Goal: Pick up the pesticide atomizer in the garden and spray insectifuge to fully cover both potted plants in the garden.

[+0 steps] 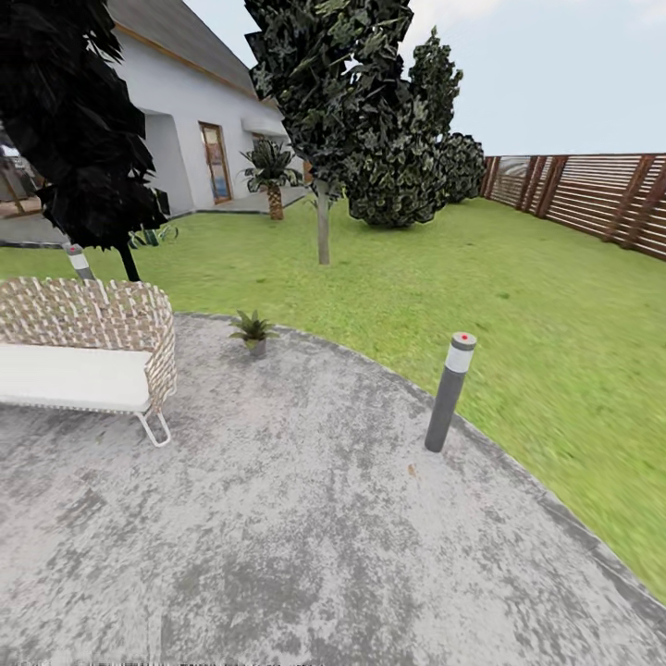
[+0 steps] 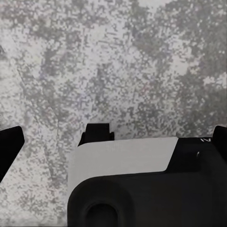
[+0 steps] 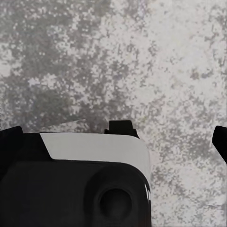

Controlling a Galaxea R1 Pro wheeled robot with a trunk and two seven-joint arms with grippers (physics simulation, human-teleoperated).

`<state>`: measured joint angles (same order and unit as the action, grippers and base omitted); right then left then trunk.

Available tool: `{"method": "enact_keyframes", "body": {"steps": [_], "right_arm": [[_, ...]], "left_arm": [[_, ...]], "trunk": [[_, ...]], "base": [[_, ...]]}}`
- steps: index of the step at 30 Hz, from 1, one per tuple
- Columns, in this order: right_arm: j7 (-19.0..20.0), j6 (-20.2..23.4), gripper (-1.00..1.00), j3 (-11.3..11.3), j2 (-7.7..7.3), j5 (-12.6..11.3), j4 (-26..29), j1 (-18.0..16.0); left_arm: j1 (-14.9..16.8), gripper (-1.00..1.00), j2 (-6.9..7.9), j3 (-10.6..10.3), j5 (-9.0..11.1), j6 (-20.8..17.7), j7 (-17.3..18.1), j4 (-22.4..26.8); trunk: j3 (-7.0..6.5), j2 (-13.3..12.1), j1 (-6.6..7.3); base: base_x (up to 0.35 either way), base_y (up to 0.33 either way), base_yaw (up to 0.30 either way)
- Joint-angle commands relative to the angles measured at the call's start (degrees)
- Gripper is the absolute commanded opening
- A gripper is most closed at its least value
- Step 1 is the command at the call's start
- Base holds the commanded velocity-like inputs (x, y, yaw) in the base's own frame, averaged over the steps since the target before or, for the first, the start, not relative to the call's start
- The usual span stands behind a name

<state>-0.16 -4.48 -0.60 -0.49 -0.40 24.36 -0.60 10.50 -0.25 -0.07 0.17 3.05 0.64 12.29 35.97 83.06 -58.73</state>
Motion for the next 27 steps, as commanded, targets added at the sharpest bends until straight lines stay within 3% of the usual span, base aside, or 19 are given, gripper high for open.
{"method": "enact_keyframes", "body": {"steps": [1, 20, 27], "right_arm": [[-0.02, -0.18, 1.00, -0.07, 0.00, -0.04, -0.02, -0.01], [-0.02, -0.18, 1.00, -0.02, -0.02, -0.04, -0.02, -0.01], [-0.02, -0.18, 1.00, -0.02, 0.03, -0.04, -0.05, -0.01]], "left_arm": [[0.05, 1.00, -0.01, 0.02, 0.01, 0.20, 0.07, -0.07], [0.05, 1.00, 0.00, -0.01, 0.03, 0.20, 0.07, -0.07], [0.05, 1.00, -0.02, 0.00, 0.03, 0.20, 0.07, -0.07]], "trunk": [[0.10, 0.02, 0.01], [0.98, 0.02, 0.01], [1.04, 0.02, 0.01]], "base": [[0.000, 0.000, 0.254], [0.000, 0.000, 0.252], [0.000, 0.000, 0.068]]}}
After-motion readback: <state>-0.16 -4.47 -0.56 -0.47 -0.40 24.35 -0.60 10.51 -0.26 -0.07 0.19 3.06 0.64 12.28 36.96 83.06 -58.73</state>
